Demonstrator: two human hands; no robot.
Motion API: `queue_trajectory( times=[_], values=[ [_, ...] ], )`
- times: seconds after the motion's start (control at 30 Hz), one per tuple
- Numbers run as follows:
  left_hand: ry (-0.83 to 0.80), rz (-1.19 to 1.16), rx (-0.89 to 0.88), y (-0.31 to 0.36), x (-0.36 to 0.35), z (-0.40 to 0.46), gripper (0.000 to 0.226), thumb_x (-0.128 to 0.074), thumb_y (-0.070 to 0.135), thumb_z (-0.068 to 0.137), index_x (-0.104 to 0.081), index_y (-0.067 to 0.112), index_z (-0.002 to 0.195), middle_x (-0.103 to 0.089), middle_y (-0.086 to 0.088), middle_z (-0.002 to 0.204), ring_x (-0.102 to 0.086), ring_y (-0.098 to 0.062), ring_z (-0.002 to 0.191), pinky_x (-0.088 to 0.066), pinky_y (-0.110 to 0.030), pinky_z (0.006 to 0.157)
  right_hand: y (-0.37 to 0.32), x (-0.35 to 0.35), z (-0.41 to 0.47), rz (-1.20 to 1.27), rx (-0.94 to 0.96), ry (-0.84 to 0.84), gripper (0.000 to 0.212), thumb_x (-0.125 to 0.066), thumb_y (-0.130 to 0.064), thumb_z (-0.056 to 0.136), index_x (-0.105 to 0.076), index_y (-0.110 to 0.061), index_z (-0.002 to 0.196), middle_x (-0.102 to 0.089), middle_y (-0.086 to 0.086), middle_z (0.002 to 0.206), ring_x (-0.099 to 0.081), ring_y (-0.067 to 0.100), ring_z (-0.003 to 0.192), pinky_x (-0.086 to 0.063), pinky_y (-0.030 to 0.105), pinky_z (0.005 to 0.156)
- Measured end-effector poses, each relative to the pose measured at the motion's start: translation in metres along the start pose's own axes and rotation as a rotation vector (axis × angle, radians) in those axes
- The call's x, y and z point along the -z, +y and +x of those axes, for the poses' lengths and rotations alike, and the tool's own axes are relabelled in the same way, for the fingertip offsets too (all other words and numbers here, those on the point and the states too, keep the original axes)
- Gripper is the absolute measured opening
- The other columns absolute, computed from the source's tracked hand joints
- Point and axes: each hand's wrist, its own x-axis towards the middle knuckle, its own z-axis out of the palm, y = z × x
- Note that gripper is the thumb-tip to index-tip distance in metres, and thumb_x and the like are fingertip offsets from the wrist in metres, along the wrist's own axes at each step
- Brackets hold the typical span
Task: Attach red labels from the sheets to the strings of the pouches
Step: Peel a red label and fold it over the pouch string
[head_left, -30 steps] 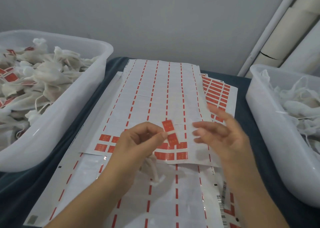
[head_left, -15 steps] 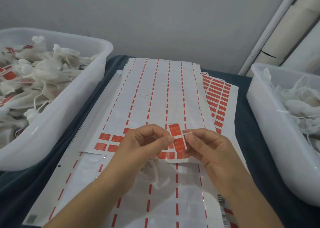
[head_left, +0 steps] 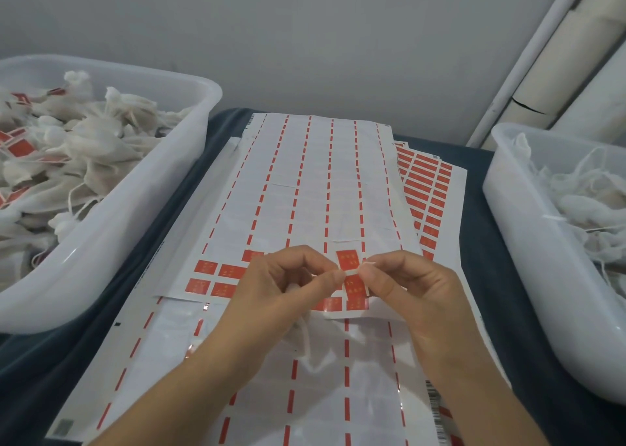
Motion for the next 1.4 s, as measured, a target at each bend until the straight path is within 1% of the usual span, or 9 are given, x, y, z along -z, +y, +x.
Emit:
queue_trajectory(
  times=[0.2,0.33,0.43,0.53,0.73,0.93,1.2,1.3,1.4],
  values=[
    [0.130,0.185,-0.120,-0.003,-0.002,0.000,0.025,-0.059,0.060,0.051,-0.068,0.040,0.063,-0.067,0.020,0.068,-0.062,0.001,0.070,-0.045,-0.006,0.055,0.006,0.000,0.001,0.127,-0.099,0.062,0.015,-0.065,-0.038,0.062,-0.073,-0.036,0.074,-0.073,-0.013,0.081,-0.070,0.008,0.081,-0.053,0.011,0.064],
    [0.202,0.620,-0.572,-0.008,-0.002,-0.002,0.035,-0.065,0.055,0.070,-0.049,0.035,0.094,-0.054,0.019,0.081,-0.055,0.001,0.074,-0.042,-0.001,0.051,0.007,-0.006,0.000,0.113,-0.125,0.050,0.018,-0.064,-0.038,0.061,-0.073,-0.026,0.070,-0.074,-0.010,0.078,-0.070,0.009,0.079,-0.051,0.009,0.061],
    [0.224,0.853,-0.835,-0.021,-0.005,-0.003,0.034,-0.059,0.042,0.078,-0.051,0.026,0.106,-0.061,-0.002,0.085,-0.055,-0.009,0.069,-0.048,-0.010,0.050,0.004,-0.008,-0.002,0.061,-0.061,0.037,0.020,-0.062,-0.040,0.060,-0.070,-0.025,0.069,-0.072,-0.014,0.074,-0.068,0.002,0.077,-0.046,0.004,0.058],
    [0.247,0.825,-0.840,-0.025,-0.003,0.000,0.032,-0.054,0.034,0.084,-0.059,0.031,0.115,-0.062,-0.005,0.079,-0.048,-0.012,0.071,-0.048,-0.012,0.048,0.001,-0.008,-0.004,0.053,0.003,0.005,0.016,-0.060,-0.036,0.064,-0.068,-0.024,0.073,-0.072,-0.013,0.074,-0.067,0.001,0.077,-0.045,0.002,0.060],
    [0.247,0.730,-0.835,-0.023,-0.003,0.001,0.024,-0.049,0.035,0.090,-0.056,0.022,0.109,-0.062,-0.005,0.075,-0.048,-0.010,0.067,-0.044,-0.011,0.052,0.003,-0.008,-0.006,-0.180,0.177,0.060,0.009,-0.058,-0.039,0.070,-0.063,-0.034,0.075,-0.068,-0.024,0.083,-0.064,-0.003,0.085,-0.044,0.001,0.070],
    [0.256,0.770,-0.792,-0.019,-0.004,-0.001,0.025,-0.051,0.035,0.086,-0.057,0.025,0.108,-0.064,-0.007,0.088,-0.047,-0.001,0.066,-0.037,0.000,0.059,0.005,-0.009,-0.008,-0.169,0.221,0.107,0.006,-0.059,-0.038,0.072,-0.064,-0.036,0.074,-0.069,-0.025,0.078,-0.065,0.000,0.083,-0.045,0.002,0.070],
    [0.199,0.746,-0.805,-0.020,-0.005,0.000,0.031,-0.045,0.035,0.093,-0.065,0.014,0.103,-0.070,-0.006,0.084,-0.064,-0.012,0.064,-0.051,-0.012,0.057,0.007,-0.009,-0.008,-0.254,0.294,0.165,0.009,-0.061,-0.031,0.074,-0.061,-0.040,0.077,-0.065,-0.033,0.083,-0.063,-0.004,0.086,-0.044,0.001,0.069],
    [0.210,0.698,-0.778,-0.020,-0.008,0.001,0.028,-0.051,0.031,0.090,-0.069,0.011,0.099,-0.070,-0.003,0.082,-0.061,-0.008,0.071,-0.049,-0.009,0.061,0.007,-0.011,-0.008,-0.298,0.334,0.181,0.009,-0.061,-0.032,0.075,-0.059,-0.041,0.077,-0.062,-0.037,0.086,-0.061,-0.006,0.089,-0.043,0.000,0.069],
    [0.194,0.554,-0.676,-0.015,-0.009,0.000,0.019,-0.062,0.030,0.082,-0.064,0.023,0.099,-0.065,0.011,0.082,-0.058,-0.004,0.078,-0.048,-0.006,0.061,0.005,-0.012,-0.008,-0.260,0.349,0.186,0.006,-0.060,-0.039,0.075,-0.062,-0.040,0.081,-0.062,-0.029,0.096,-0.060,-0.001,0.096,-0.046,0.004,0.072]
  ],
)
